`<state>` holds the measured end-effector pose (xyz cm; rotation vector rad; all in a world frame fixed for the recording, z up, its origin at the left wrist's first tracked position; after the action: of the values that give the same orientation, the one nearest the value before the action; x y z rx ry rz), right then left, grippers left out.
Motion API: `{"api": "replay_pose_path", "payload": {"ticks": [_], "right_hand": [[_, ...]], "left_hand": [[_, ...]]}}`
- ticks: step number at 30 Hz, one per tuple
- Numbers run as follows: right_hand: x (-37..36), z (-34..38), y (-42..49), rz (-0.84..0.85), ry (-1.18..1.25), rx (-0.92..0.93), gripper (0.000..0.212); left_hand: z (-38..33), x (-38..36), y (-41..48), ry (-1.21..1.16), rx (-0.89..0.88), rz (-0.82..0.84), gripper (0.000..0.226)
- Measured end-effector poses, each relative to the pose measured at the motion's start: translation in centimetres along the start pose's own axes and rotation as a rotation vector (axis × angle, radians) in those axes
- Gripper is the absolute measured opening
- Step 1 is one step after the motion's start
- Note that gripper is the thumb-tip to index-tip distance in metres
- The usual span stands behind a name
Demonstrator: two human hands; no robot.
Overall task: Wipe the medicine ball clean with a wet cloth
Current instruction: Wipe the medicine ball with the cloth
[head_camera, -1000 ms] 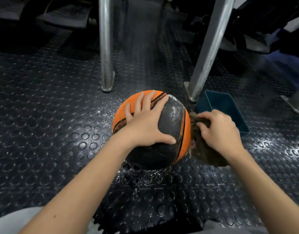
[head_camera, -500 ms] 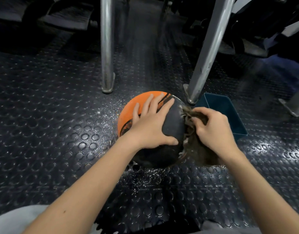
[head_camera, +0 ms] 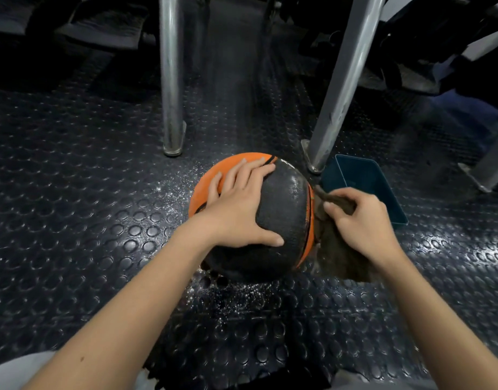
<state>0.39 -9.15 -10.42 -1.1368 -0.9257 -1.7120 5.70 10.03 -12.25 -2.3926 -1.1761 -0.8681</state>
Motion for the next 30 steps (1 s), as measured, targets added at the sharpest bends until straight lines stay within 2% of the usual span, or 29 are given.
{"api": "replay_pose_path", "payload": {"ticks": [3, 5, 8, 11, 16, 18, 20, 22, 25, 30], "right_hand": [[1.9, 3.6, -0.3, -0.136, 0.116, 0.197, 0.015], [1.8, 5.7, -1.4, -0.107, 0.109, 0.342, 0.018], [0.1, 6.5, -2.8, -0.016, 0.006, 0.419, 0.021], [0.2, 5.7, -2.3, 0.014, -0.005, 0.416, 0.021], [-0.4, 1.7, 0.7, -0.040, -0.077, 0.148, 0.023], [-0.5, 1.3, 0.3, -0.049, -0.054, 0.125, 0.022], [0.1, 2.7, -0.8, -0.092, -0.030, 0.194, 0.020], [0.5, 4.7, -2.6, -0.121, -0.020, 0.344, 0.017], [0.6, 6.2, -3.8, -0.076, -0.004, 0.482, 0.017], [-0.3, 1.7, 0.0, -0.030, -0.135, 0.165, 0.020]], "left_hand": [[-0.1, 0.8, 0.0, -0.068, 0.013, -0.181, 0.091], [-0.4, 1.1, -0.1, -0.071, -0.010, -0.270, 0.087], [-0.4, 0.6, 0.0, -0.032, -0.033, -0.190, 0.097], [-0.4, 0.0, 0.1, -0.004, -0.033, -0.078, 0.097], [-0.9, -0.2, -0.1, -0.009, -0.043, -0.057, 0.095], [-1.0, -0.4, -0.2, 0.005, -0.050, -0.058, 0.095], [-0.9, -0.3, -0.2, -0.005, -0.045, -0.070, 0.094], [-0.6, -0.1, -0.2, -0.024, -0.041, -0.083, 0.094], [-0.2, 0.3, -0.4, -0.048, -0.046, -0.074, 0.093], [-0.4, 0.1, -0.5, -0.054, -0.047, -0.038, 0.094]]}}
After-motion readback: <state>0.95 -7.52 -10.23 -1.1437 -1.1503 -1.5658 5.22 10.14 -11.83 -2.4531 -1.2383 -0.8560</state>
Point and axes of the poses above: each hand's wrist, its own y-axis towards the middle knuckle, its own x-axis out of the back of the hand, z = x × y, the point moved 5 cm from there along y, towards the middle knuckle, and after that the axes turned 15 degrees about -y, right-handed, at the moved point
